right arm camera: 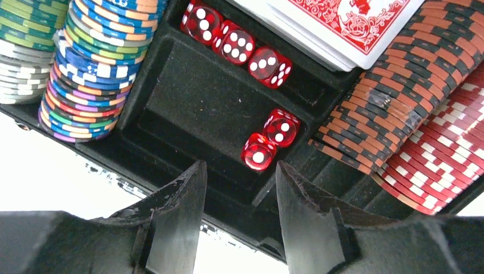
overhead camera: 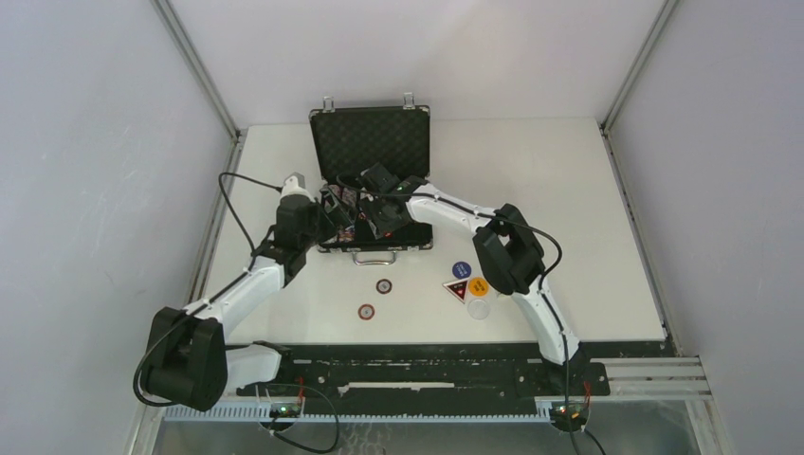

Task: Pack up texas hold em set

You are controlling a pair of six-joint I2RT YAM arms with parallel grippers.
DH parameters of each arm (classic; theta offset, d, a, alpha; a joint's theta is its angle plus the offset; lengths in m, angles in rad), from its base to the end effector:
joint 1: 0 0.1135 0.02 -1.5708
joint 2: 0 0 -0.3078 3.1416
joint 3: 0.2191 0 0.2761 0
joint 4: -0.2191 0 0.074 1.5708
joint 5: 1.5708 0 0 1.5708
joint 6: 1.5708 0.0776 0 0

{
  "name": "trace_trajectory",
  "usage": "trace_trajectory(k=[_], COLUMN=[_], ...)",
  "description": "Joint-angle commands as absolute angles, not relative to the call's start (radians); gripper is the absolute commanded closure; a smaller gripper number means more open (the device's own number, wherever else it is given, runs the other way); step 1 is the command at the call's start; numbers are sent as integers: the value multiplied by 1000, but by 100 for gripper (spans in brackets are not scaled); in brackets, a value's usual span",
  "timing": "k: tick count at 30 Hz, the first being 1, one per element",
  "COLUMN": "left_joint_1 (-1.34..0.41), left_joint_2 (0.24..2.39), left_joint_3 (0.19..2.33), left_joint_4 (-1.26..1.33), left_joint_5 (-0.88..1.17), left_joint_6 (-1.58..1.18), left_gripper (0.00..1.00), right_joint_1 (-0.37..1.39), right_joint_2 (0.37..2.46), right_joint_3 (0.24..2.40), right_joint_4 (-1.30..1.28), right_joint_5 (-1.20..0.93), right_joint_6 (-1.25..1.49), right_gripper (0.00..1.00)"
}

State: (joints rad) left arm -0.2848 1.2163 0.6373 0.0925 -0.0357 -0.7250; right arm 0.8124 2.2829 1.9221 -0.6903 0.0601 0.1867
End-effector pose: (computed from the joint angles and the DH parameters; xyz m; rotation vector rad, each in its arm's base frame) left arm 0.2940 -0.0832 0.2341 -0.4826 2.0534 -0.5816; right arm 0.3952 0.4103 0.1760 -0.7938 2.5228 0.2670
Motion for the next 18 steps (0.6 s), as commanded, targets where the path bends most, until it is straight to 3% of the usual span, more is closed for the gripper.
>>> trace_trajectory(k=[1, 18], left_joint_1=[-282, -281], left_joint_2=[1186, 1181], left_joint_3=[623, 621], left_joint_4=[104, 101], left_joint_5=[-55, -57], left_joint_6=[-705, -703], left_gripper=[9, 9], right_joint_1=[810, 811], right_joint_2=[2307, 2350], right_joint_3=[1966, 1977], right_joint_4=[-670, -674], right_joint_5=[51, 74], right_joint_6=[190, 189], right_gripper=[44, 45])
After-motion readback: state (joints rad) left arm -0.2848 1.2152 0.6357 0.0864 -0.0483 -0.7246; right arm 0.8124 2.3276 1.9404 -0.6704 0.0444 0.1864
